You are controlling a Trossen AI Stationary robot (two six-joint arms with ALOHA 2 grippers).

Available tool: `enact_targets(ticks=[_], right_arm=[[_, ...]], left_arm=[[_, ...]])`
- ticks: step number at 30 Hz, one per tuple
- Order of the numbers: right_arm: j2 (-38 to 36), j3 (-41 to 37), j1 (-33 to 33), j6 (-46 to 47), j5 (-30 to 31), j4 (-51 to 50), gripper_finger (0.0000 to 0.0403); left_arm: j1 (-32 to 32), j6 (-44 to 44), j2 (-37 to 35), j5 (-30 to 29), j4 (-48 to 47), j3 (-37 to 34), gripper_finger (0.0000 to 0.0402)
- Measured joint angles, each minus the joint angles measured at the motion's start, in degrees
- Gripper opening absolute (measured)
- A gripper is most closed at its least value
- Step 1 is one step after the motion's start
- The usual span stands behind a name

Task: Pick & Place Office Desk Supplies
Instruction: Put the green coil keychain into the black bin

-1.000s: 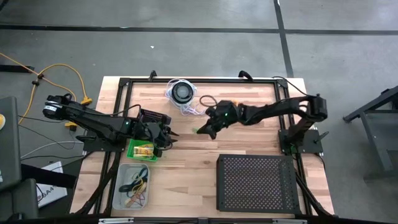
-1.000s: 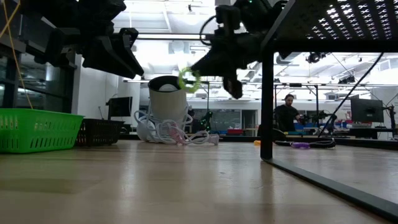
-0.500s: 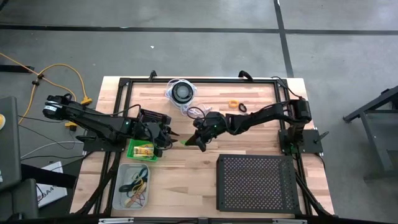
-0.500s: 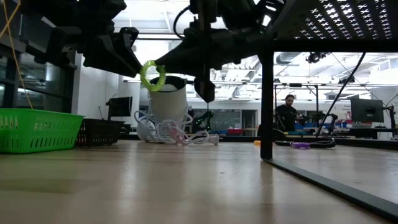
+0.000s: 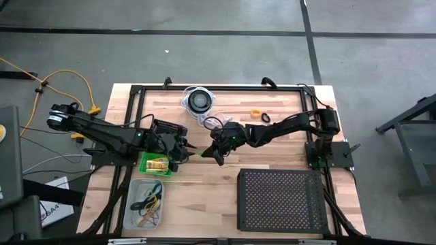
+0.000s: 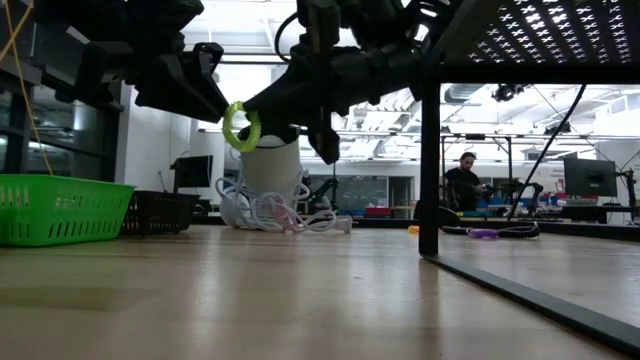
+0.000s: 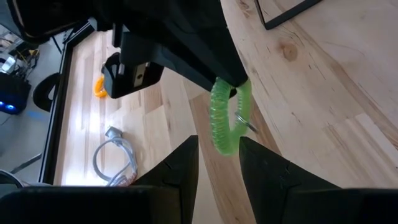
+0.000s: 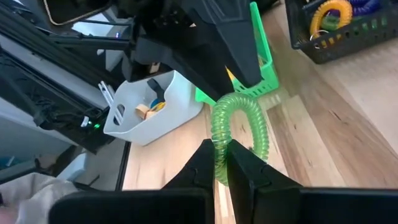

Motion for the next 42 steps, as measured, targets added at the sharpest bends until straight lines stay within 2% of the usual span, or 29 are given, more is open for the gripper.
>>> enact_targets(ticks=[42], right_arm=[[-0.1, 0.0, 0.0, 0.0, 0.2, 4.3, 0.0011]], left_arm=[[0.0, 0.0, 0.0, 0.0, 5.4, 0.0, 0.0109]])
